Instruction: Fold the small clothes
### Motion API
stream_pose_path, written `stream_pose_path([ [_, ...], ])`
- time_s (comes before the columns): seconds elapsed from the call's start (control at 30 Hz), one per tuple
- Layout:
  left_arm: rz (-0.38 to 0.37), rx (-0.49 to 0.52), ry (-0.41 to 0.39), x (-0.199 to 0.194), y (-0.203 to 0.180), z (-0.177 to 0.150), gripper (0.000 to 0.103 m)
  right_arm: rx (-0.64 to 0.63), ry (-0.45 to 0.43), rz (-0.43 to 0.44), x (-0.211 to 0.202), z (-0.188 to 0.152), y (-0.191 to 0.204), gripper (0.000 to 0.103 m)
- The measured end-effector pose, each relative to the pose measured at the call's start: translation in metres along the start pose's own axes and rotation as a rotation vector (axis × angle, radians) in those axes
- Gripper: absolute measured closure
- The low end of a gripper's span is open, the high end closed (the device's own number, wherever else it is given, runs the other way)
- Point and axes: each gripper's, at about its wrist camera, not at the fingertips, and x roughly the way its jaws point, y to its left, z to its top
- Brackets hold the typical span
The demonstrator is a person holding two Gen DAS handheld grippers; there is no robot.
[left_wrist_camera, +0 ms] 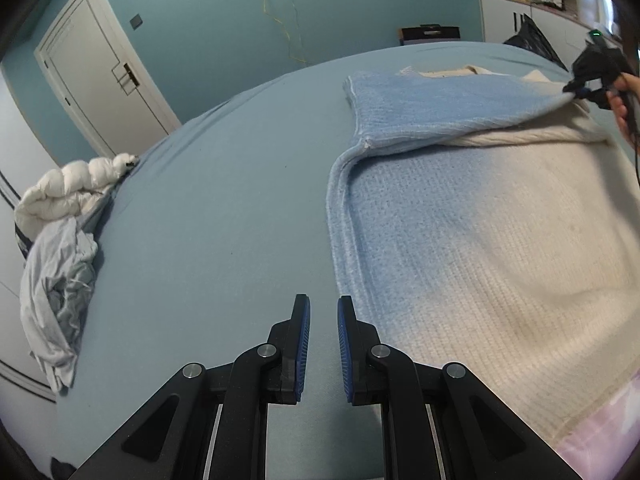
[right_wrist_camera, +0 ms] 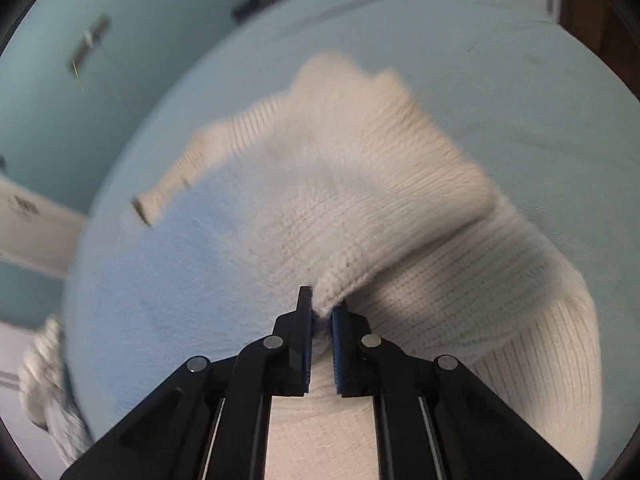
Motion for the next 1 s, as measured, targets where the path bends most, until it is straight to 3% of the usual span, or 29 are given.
stream_pose_path([
  [0.1,-0.072,-0.064,0.039,0.002,0.004,0.003,0.09,-0.048,-0.065,0.068,-0.024,-0.004,0.002,0.099],
  [0.13,-0.106,-0.093,0.065,0.003,0.006,0.004,0.09,-0.072,-0.036,0.043,-0.016,-0.005,-0.004,0.097],
  [0.2,-0.147,-0.143,0.1,0.001,0.009,0.007,0.09,-0.144,0.157,-0.079,0.027,-0.005,-0.019,0.085],
  [0.23,-0.159,-0.154,0.109,-0.001,0.009,0.008,0.09,-0.124,0.219,-0.067,0.037,-0.009,-0.03,0.085],
  [0.27,-0.17,-0.162,0.11,-0.006,0.009,0.009,0.09,-0.073,0.183,0.019,0.024,-0.011,-0.041,0.085],
  [0.3,-0.173,-0.166,0.107,-0.011,0.008,0.01,0.09,-0.028,0.158,0.046,0.011,-0.012,-0.048,0.08],
  [0.33,-0.172,-0.172,0.097,-0.017,0.008,0.011,0.09,0.029,0.131,0.064,-0.004,-0.014,-0.058,0.06],
  [0.4,-0.202,-0.2,0.063,-0.03,0.011,0.015,0.09,0.076,0.107,0.106,-0.039,-0.026,-0.071,0.03],
  [0.47,-0.263,-0.242,-0.003,-0.049,0.013,0.018,0.09,0.004,0.095,0.121,-0.076,-0.04,-0.069,0.029],
  [0.57,-0.279,-0.225,-0.053,-0.076,0.006,0.022,0.09,-0.145,0.061,0.077,-0.132,-0.056,-0.06,0.029],
  [0.67,-0.237,-0.189,-0.055,-0.095,-0.006,0.024,0.09,-0.255,0.008,0.075,-0.182,-0.088,-0.064,0.029],
  [0.73,-0.195,-0.181,-0.036,-0.113,-0.015,0.024,0.09,-0.289,0.003,0.068,-0.191,-0.103,-0.069,0.029],
  [0.8,-0.318,-0.232,-0.103,-0.137,-0.014,0.024,0.09,-0.313,-0.031,0.122,-0.217,-0.124,-0.072,0.029],
  [0.87,-0.44,-0.297,-0.226,-0.166,-0.014,0.015,0.09,-0.318,-0.078,0.159,-0.234,-0.136,-0.07,0.023],
  [0.9,-0.444,-0.294,-0.274,-0.176,-0.016,0.012,0.088,-0.321,-0.098,0.172,-0.228,-0.141,-0.076,0.016],
  [0.97,-0.371,-0.217,-0.357,-0.197,-0.031,0.004,0.066,-0.337,-0.163,0.207,-0.24,-0.159,-0.081,0.014],
  [1.0,-0.328,-0.19,-0.359,-0.201,-0.038,0.003,0.032,-0.346,-0.18,0.202,-0.233,-0.165,-0.078,0.013],
])
